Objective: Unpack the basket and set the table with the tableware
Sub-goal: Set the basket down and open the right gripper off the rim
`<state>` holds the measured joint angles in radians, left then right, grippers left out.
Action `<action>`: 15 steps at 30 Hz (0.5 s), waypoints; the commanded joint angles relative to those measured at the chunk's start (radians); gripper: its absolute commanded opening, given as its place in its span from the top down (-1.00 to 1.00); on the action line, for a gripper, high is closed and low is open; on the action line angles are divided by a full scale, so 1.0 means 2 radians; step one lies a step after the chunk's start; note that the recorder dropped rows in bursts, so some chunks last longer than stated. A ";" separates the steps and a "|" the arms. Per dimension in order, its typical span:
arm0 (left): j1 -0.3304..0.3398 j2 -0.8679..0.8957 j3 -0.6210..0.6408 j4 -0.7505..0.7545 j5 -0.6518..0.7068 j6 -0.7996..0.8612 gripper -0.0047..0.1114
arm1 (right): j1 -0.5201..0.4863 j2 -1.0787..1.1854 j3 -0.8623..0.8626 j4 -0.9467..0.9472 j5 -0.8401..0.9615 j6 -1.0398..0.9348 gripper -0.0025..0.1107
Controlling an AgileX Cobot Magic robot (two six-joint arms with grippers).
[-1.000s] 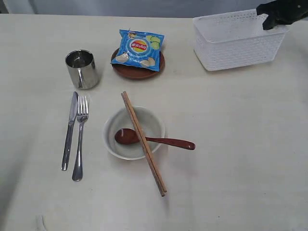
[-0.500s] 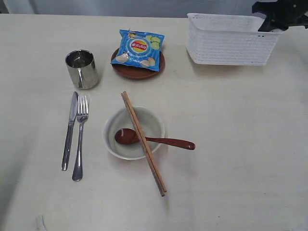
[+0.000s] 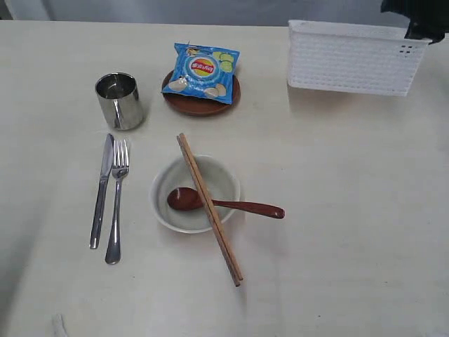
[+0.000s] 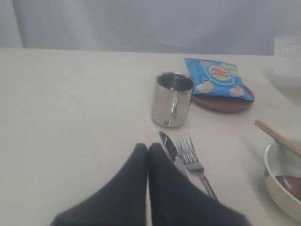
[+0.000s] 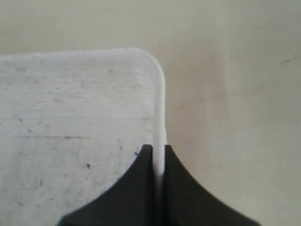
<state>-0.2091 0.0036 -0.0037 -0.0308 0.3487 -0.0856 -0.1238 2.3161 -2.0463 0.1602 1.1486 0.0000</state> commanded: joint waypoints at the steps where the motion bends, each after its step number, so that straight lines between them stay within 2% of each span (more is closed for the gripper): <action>1: -0.002 -0.002 0.002 0.000 -0.001 0.001 0.92 | 0.000 -0.006 0.032 0.001 -0.002 -0.013 0.96; 9: -0.002 -0.002 0.002 0.000 -0.001 0.001 0.92 | 0.000 -0.009 0.049 0.017 0.008 -0.046 0.93; 11: -0.002 -0.002 0.002 0.000 -0.001 0.001 0.92 | -0.003 -0.014 0.049 0.025 0.008 -0.055 0.72; 15: -0.002 -0.002 0.002 0.000 -0.001 0.001 0.92 | -0.013 -0.030 0.030 0.065 0.013 -0.075 0.08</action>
<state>-0.2091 0.0036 -0.0037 -0.0308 0.3487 -0.0856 -0.1307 2.2944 -1.9572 0.2441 1.1619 -0.1203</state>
